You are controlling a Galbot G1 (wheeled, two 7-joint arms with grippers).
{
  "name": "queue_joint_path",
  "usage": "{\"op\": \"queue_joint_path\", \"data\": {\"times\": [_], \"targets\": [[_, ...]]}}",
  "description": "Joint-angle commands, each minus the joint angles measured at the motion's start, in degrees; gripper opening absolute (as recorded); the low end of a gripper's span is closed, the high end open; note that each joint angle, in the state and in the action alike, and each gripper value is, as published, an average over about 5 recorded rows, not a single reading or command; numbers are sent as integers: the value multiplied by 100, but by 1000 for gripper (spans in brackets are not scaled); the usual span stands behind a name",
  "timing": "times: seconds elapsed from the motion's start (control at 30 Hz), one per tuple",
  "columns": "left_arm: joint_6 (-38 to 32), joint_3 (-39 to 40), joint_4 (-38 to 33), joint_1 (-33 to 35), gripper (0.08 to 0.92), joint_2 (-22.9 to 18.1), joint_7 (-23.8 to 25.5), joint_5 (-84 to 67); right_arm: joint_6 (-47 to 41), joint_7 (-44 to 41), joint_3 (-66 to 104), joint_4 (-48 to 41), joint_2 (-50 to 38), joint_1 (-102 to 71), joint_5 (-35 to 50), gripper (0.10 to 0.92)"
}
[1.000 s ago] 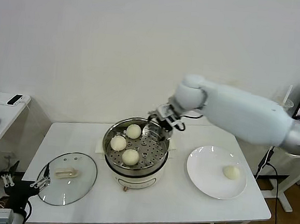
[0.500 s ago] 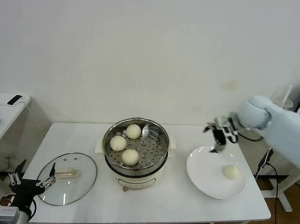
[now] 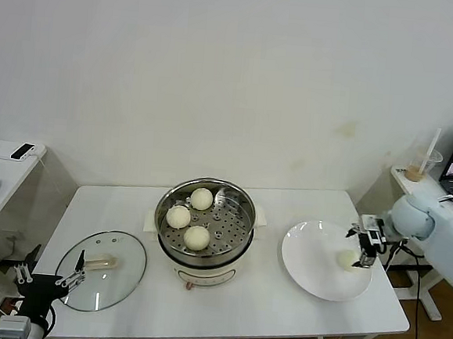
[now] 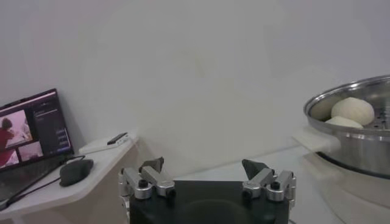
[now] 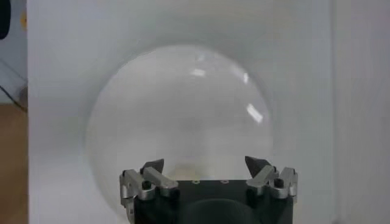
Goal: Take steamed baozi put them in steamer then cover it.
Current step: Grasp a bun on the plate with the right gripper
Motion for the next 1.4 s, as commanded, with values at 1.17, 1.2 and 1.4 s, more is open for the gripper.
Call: {"op": "queue_joint_path", "data": {"times": [1.17,1.2,1.4], "targets": [[-4,-31,140,-72,823,-6,0,-11,-10,27,469,-1551,1052,-362,-643,637],[-4,-32,144,-76,823,-4,0,-12,-23,-1,395,-1484,1009,-280,-587,631],[-4,-45,142,-76,823,23,0,-25,-211,-136,-305,-829,716,523,-91,610]]}}
